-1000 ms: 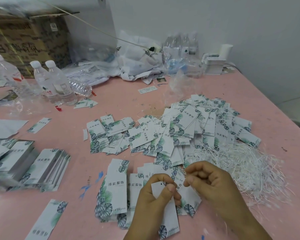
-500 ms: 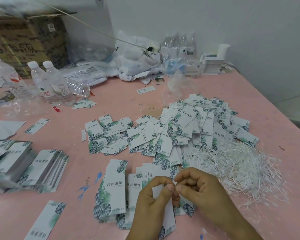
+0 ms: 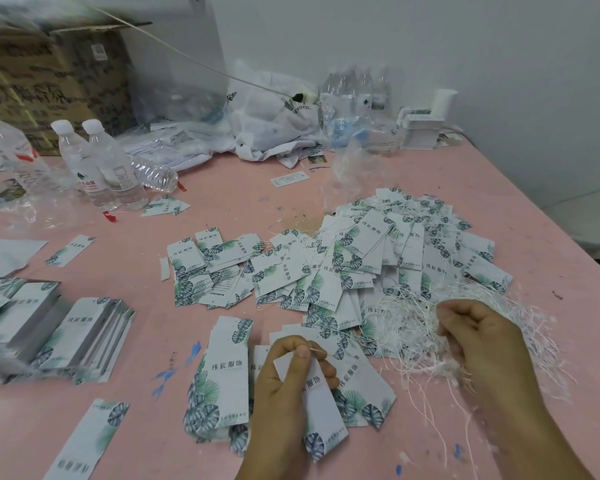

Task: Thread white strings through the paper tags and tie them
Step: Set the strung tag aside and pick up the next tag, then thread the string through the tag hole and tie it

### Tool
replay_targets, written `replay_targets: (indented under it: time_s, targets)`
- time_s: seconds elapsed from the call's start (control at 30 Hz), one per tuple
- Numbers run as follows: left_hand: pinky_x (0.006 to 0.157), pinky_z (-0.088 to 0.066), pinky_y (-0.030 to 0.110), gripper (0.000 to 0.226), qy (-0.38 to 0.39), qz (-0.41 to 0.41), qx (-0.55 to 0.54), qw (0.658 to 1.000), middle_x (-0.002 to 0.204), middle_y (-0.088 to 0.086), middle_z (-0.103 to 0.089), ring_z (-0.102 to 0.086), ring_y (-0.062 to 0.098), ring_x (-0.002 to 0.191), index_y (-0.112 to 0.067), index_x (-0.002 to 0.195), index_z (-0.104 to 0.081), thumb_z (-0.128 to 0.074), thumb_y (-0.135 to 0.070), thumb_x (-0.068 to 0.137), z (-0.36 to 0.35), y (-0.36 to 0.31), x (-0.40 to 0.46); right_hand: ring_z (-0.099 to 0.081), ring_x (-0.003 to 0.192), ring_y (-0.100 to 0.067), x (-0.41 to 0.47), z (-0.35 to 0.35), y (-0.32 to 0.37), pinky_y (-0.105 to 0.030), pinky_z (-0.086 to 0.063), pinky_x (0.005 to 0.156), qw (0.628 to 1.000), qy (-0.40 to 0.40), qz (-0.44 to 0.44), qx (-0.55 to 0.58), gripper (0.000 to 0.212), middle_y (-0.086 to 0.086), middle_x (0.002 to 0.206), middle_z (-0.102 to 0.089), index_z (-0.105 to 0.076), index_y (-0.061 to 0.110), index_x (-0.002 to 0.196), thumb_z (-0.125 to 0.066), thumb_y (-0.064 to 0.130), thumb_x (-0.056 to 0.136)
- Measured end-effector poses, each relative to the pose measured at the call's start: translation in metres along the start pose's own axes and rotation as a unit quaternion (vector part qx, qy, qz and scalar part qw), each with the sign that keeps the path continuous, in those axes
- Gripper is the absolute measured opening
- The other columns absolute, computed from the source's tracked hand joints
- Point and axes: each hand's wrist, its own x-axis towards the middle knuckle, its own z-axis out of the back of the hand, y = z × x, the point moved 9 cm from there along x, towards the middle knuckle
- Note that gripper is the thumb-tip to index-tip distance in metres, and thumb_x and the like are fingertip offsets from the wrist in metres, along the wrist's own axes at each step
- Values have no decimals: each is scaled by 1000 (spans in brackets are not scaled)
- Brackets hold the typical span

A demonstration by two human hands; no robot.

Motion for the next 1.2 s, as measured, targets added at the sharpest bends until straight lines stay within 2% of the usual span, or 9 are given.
replay_targets:
  time_s: [0.07,0.17,0.33,0.5,0.63,0.8,0.97,1.07,1.2]
  targets:
    - [61,-57,37,13,9,13,10,1000,79,16,-66,-65,25,65,-15,76,-65,-67,-20,88,-2,4,0,-63,88,-6,-8,-3,9,-24,-46,72,980,-34,55,-188,14,13,99,-68,-68,34,98,-66,22,91]
    - [59,-56,35,14,24,27,25,999,78,18,-66,-64,26,64,-13,76,-66,-71,-24,83,-6,5,-2,-57,104,3,-31,-34,14,-35,-45,93,985,38,84,-149,21,24,120,-59,-65,47,104,-66,33,88]
    - [63,-56,31,10,59,14,68,996,79,16,-69,-66,25,69,-17,76,-66,-68,-26,80,-13,2,-6,-60,106,-4,-73,-108,18,-25,-47,87,956,246,128,-94,28,16,110,-68,-66,39,106,-73,36,79]
    - [64,-54,22,7,52,2,86,995,77,13,-71,-67,19,72,-21,72,-68,-66,-23,78,-14,-1,-5,-63,96,-12,-80,-119,30,-12,-45,81,944,216,228,-101,15,11,97,-64,-70,34,94,-69,24,82]
    - [52,-54,27,5,58,39,51,996,71,15,-70,-67,22,60,-22,71,-68,-69,-22,76,-15,2,-7,-65,89,-14,-76,-115,26,-15,-47,76,946,202,231,-105,20,11,92,-63,-71,32,90,-71,12,85]
    - [56,-56,31,4,69,53,50,995,74,18,-71,-69,26,63,-21,78,-71,-68,-24,77,-19,7,-7,-64,79,-8,-73,-109,22,-10,-48,64,955,157,231,-105,27,10,85,-65,-68,32,83,-69,6,87]
    - [53,-55,33,46,58,86,52,993,84,25,-72,-68,30,65,-11,107,-64,-45,-15,65,-13,16,-6,-66,66,-5,-72,-103,12,-15,-52,54,977,140,155,-44,26,5,76,-69,-67,32,83,-66,7,89]
    - [58,-54,25,36,47,35,144,988,87,11,-76,-71,20,74,-26,96,-69,-45,-20,71,-10,11,-8,-63,71,-12,-75,-105,17,-17,-49,62,959,129,213,-132,22,8,77,-66,-64,31,83,-69,10,87]
    - [70,-53,20,32,66,-28,238,969,94,-1,-76,-71,12,85,-37,103,-68,-46,-23,83,-14,3,-10,-61,72,-11,-76,-104,21,-18,-47,64,948,92,245,-179,27,10,76,-64,-63,30,79,-73,6,81]
